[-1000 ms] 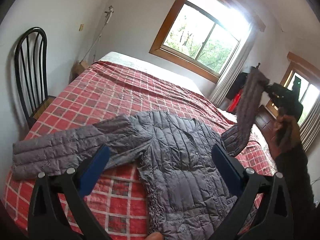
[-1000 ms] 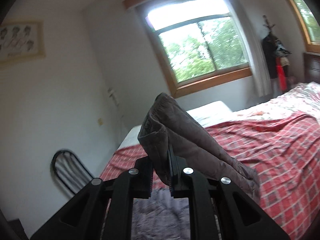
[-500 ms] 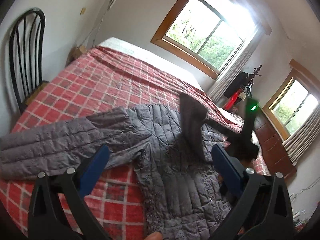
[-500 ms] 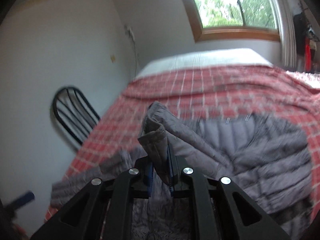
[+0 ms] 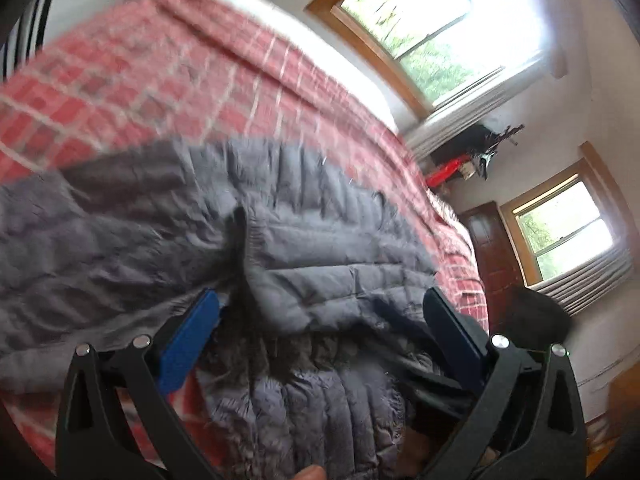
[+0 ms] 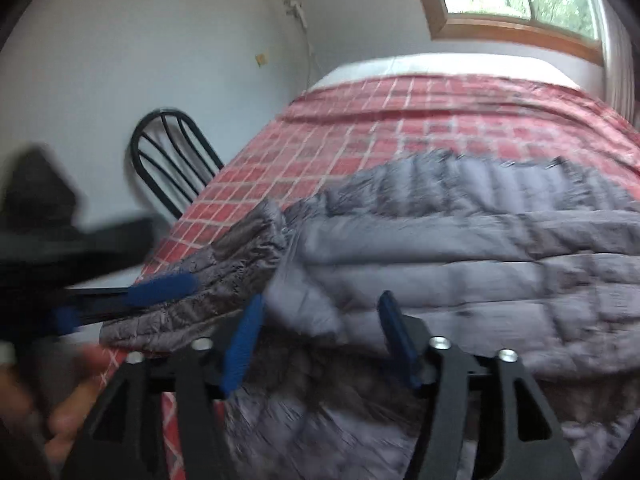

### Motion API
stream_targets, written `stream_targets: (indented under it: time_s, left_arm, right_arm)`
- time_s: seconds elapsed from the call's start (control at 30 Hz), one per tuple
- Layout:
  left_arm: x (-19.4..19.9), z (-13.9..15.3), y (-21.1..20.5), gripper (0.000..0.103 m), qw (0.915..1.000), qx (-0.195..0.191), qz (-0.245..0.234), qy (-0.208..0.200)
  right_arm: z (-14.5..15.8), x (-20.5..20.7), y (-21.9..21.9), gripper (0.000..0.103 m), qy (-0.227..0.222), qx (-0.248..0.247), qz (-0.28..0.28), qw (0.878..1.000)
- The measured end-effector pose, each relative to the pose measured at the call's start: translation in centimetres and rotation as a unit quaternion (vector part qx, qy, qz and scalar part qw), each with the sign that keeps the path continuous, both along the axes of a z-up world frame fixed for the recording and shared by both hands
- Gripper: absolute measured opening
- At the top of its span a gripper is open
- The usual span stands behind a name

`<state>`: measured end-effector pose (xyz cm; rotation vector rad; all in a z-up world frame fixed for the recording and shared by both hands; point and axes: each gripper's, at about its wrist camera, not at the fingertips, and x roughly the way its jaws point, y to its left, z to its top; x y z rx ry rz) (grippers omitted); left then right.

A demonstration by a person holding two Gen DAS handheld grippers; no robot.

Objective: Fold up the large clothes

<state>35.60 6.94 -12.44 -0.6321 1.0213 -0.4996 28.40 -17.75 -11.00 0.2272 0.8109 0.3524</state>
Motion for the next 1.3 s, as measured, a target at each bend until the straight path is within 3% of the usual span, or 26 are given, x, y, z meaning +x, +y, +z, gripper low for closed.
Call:
stream_targets:
  time_s: [0.13, 0.33, 0.4, 0.43, 0.47, 0.63, 0.83, 1.0, 1.07, 1.13, 1.2, 1.23, 1.27, 1.3]
  left_arm:
    - [1.9, -4.1, -2.2, 0.101, 0.9978, 0.007, -0.008, 0.066]
    - [3.6, -4.9, -3.4, 0.100, 0.9965, 0.005, -0.001, 0.083]
    - [4.1, -4.5, -3.5, 0.079, 0.9960, 0.018, 0.004, 0.088]
    - [4.3, -4.2, -3.8, 0.044, 0.9946, 0.043, 0.002, 0.094]
    - [4.5, -4.0, -3.9, 0.022, 0.9930, 0.067, 0.004, 0.097]
    - [5.4, -2.4, -3.9, 0.008, 0.9940, 0.077, -0.004, 0.077]
    - [7.5, 0.2, -3.1, 0.007, 0.9945, 0.096, 0.003, 0.042]
    - [9.3, -4.1, -3.0, 0.009, 0.9881, 0.124, -0.008, 0.091]
    - [9.4, -5.6, -2.4, 0.015, 0.9886, 0.108, -0.007, 0.104]
    - [8.9, -5.3, -1.6, 0.018, 0.9900, 0.093, 0.004, 0.106]
    - [7.9, -2.7, -0.9, 0.038, 0.9904, 0.114, 0.026, 0.075]
    - [7.2, -1.1, -0.8, 0.060, 0.9915, 0.117, 0.035, 0.045]
    - [6.6, 0.1, -1.0, 0.071, 0.9930, 0.110, 0.037, 0.020]
    - [6.5, 0.6, -1.4, 0.072, 0.9943, 0.102, 0.031, 0.010]
  right_arm:
    - [0.5, -3.8, -4.6, 0.072, -0.010, 0.029, -0.015, 0.999]
    - [-0.4, -7.0, -8.9, 0.073, -0.004, 0.082, -0.045, 0.996]
    - [-0.7, -8.0, -9.7, 0.073, -0.010, 0.099, -0.050, 0.994]
    - [-0.8, -8.3, -10.1, 0.073, -0.013, 0.107, -0.051, 0.993]
    - [-0.9, -8.5, -10.3, 0.073, -0.015, 0.113, -0.051, 0.992]
    - [-1.3, -9.4, -10.8, 0.073, -0.026, 0.131, -0.047, 0.990]
    - [-2.4, -9.6, -10.6, 0.073, -0.017, 0.137, -0.045, 0.989]
    - [-3.1, -9.6, -10.4, 0.073, -0.011, 0.138, -0.043, 0.989]
    - [-3.4, -9.4, -10.4, 0.073, -0.007, 0.138, -0.041, 0.990]
    - [-3.4, -9.5, -10.4, 0.073, -0.005, 0.138, -0.038, 0.990]
    - [-3.1, -9.6, -10.5, 0.073, -0.011, 0.140, -0.036, 0.990]
    - [-2.9, -9.7, -10.5, 0.073, -0.014, 0.142, -0.035, 0.989]
    - [-2.8, -9.6, -10.5, 0.073, -0.014, 0.144, -0.034, 0.989]
    - [-2.7, -9.6, -10.5, 0.074, -0.016, 0.147, -0.031, 0.989]
